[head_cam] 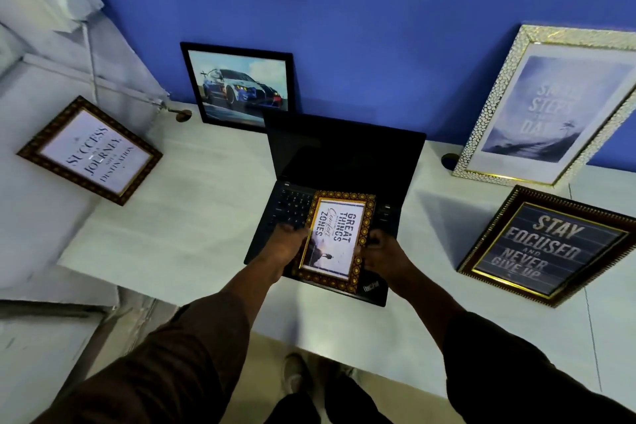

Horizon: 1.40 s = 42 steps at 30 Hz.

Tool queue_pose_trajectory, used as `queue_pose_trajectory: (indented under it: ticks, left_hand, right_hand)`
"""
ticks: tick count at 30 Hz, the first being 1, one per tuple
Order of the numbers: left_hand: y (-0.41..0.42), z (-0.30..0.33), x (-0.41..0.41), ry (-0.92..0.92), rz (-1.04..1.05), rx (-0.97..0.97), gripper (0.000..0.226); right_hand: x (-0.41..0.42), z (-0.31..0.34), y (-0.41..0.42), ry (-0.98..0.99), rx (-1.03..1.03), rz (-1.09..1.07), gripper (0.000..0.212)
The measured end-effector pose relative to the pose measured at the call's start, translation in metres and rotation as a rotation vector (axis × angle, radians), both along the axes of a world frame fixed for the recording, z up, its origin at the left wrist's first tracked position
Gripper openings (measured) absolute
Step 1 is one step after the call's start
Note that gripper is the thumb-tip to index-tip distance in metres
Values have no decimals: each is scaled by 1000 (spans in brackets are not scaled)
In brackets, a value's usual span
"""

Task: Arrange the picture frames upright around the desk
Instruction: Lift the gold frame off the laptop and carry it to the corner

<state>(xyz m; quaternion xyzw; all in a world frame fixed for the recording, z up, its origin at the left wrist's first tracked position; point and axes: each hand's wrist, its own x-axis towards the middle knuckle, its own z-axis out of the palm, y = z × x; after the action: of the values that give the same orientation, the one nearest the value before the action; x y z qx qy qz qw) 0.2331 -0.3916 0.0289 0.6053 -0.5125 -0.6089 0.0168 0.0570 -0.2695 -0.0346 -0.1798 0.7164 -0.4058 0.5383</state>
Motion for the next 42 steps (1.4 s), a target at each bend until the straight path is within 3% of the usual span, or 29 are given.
queue_pose_trajectory:
  ticks: [2,5,7,10,15,19,21,27,30,32,36,42]
  left_hand:
    - [-12,14,2,-65,22,-214,22]
    - [-33,36,12,-131,-93,-464,42]
    - [-46,47,17,-111,-214,-540,47]
    - [-62,60,44,-72,-259,-543,27]
    - [-75,81,86,147,63,-489,20]
    - [-82,83,108,248,311,-478,15]
    - [-88,83,122,299,446,-471,13]
    - [-102,82,147,362,603,-368,13]
    - [-112,83,161,444,680,-279,33]
    - [-124,81,178,557,739,-85,54]
    - [-136,78,196,713,546,239,80]
    - [-161,81,217,788,467,323,74]
  right_hand:
    - [-5,12,-6,9,-43,69,19]
    - [-5,40,-20,57,-131,194,14]
    - [-6,59,-33,77,-189,270,17]
    - [8,91,-64,80,-272,369,20]
    - [28,131,-109,160,-350,342,18]
    - [36,133,-125,-46,-353,91,18]
    - [49,132,-135,-124,-325,81,23]
    - [103,140,-175,-221,-264,8,34]
    - [121,143,-195,-168,-242,-54,32]
    - [133,145,-211,-137,-247,-61,32]
    - [149,151,-229,-106,-256,-33,32]
    - [164,151,-259,-52,-272,9,33]
